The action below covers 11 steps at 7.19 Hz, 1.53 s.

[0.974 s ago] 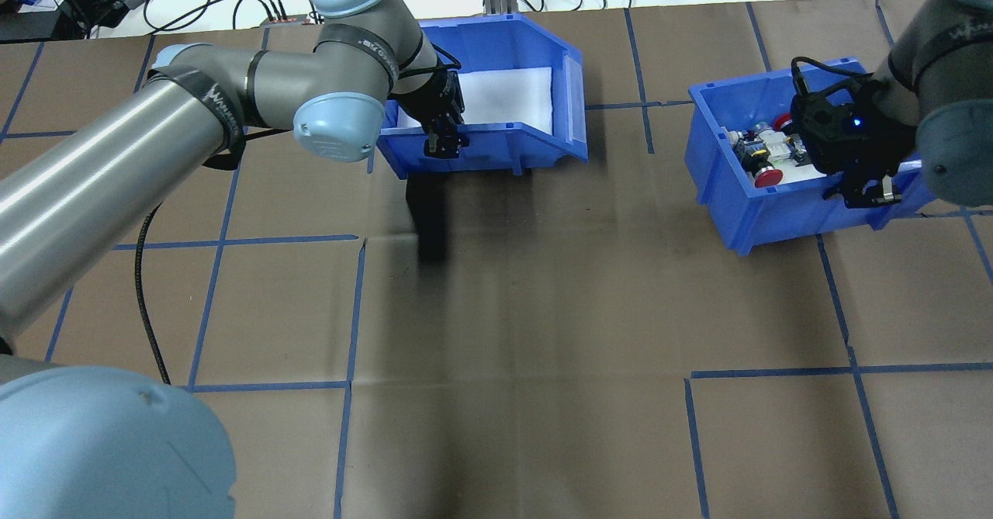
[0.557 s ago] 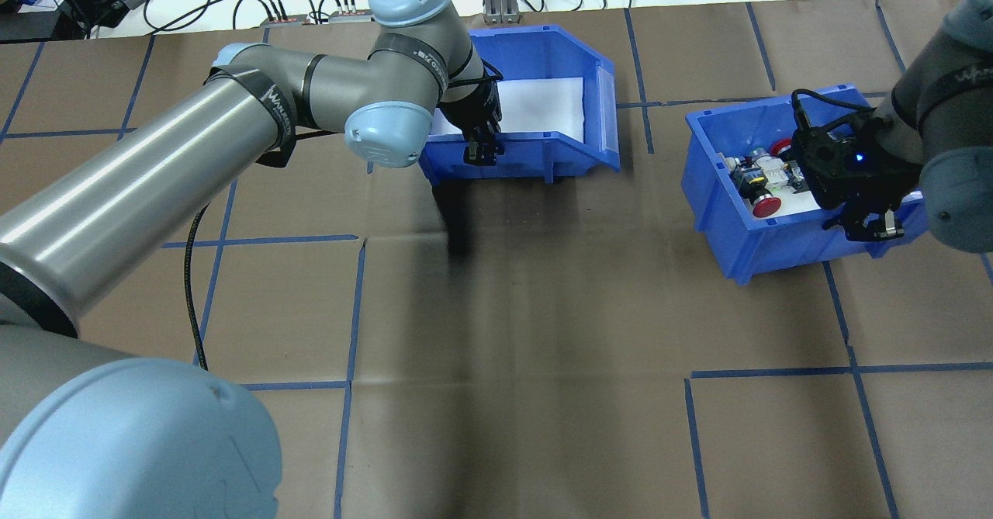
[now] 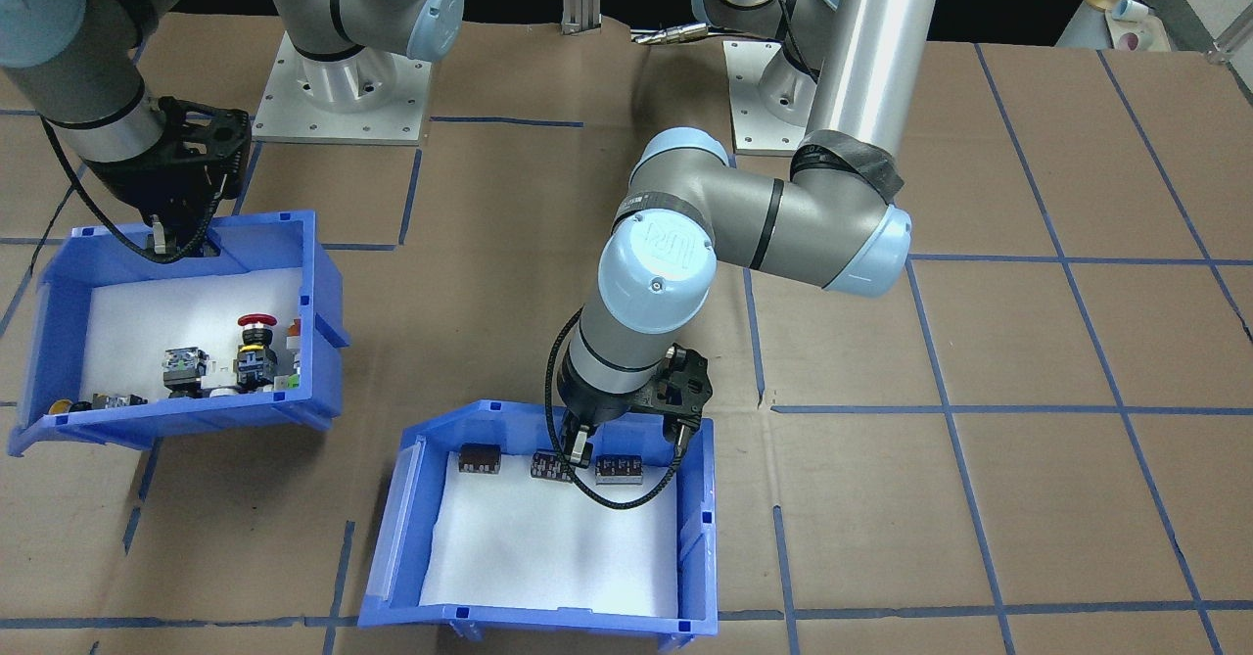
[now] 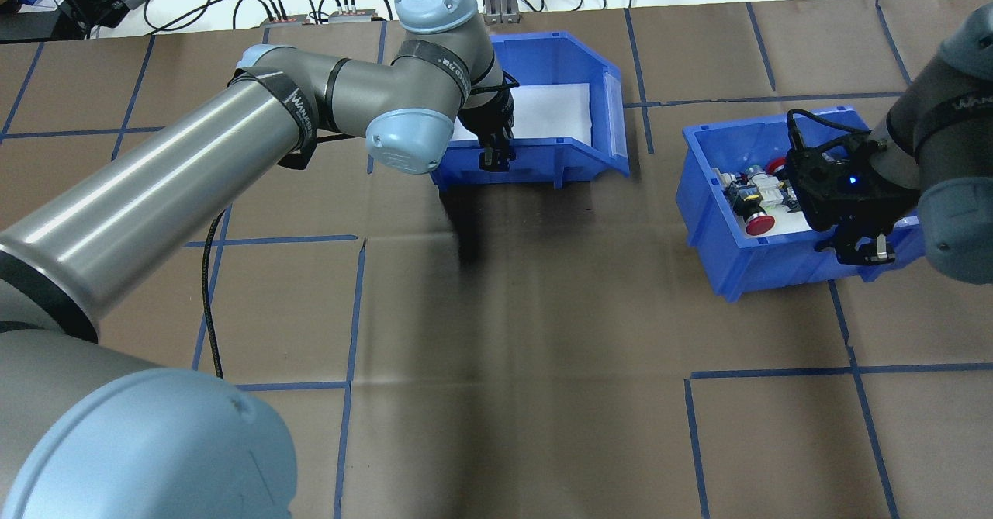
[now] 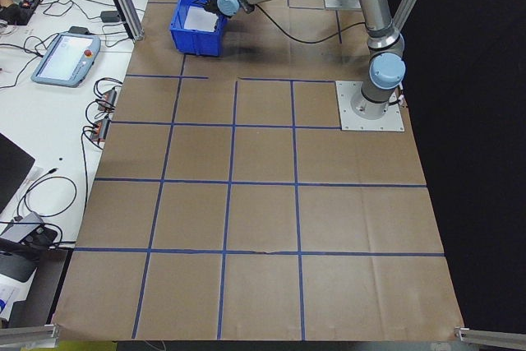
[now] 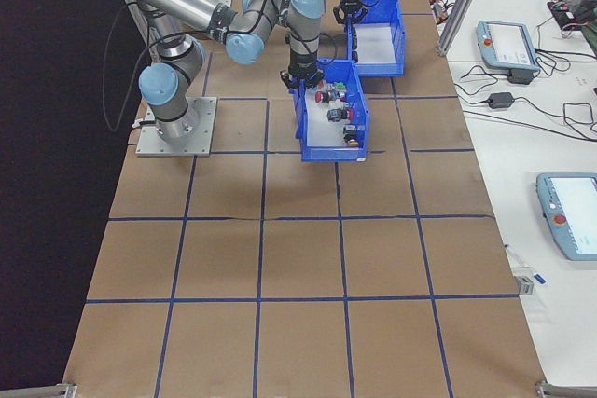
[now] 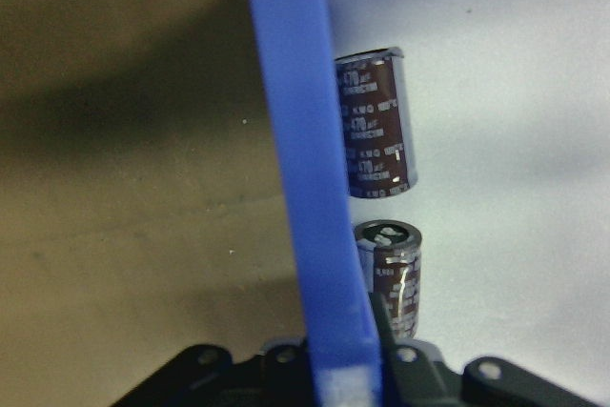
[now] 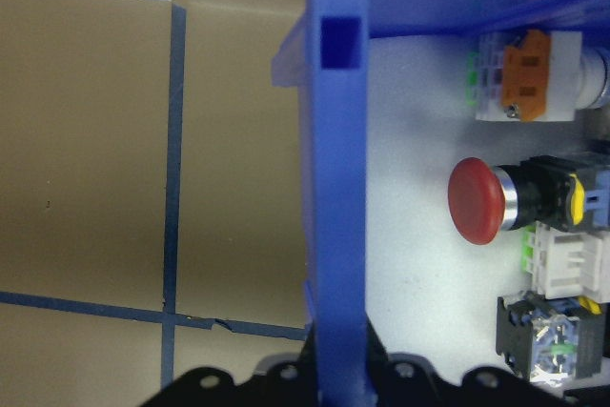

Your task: Place battery box in front

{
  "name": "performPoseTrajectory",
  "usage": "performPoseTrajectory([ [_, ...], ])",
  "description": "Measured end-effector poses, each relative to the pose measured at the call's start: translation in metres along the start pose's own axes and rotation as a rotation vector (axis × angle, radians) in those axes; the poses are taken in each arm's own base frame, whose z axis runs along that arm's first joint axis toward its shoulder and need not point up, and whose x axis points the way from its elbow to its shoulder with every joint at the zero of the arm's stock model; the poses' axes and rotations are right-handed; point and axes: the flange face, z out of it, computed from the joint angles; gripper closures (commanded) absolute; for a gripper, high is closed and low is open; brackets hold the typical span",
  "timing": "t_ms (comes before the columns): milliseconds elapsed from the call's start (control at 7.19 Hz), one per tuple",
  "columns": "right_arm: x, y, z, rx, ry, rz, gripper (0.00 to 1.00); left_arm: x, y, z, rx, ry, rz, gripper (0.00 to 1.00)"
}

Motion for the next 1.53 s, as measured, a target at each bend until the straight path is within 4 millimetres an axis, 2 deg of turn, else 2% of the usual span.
performPoseTrajectory([
  [696, -0.066, -0.029, 0.001, -0.001, 0.004, 0.046, 0.94, 0.001, 0.012, 0.007, 0.033, -0.007, -0.009, 1.0],
  [835, -0.073, -0.032, 0.004, 0.0, 0.005, 0.059, 0.94, 0.0, 0.013, 0.008, 0.036, -0.01, -0.007, 0.92],
  [1113, -0.079, -0.046, 0.005, 0.001, 0.008, 0.098, 0.94, -0.001, 0.013, 0.009, 0.037, -0.013, -0.009, 0.32],
  [1252, -0.079, -0.058, 0.004, -0.002, 0.012, 0.103, 0.94, -0.001, 0.013, 0.009, 0.038, -0.013, -0.009, 0.01],
  [1530, -0.081, -0.082, 0.003, -0.005, 0.02, 0.109, 0.94, 0.0, 0.012, 0.012, 0.043, -0.017, -0.032, 0.01],
])
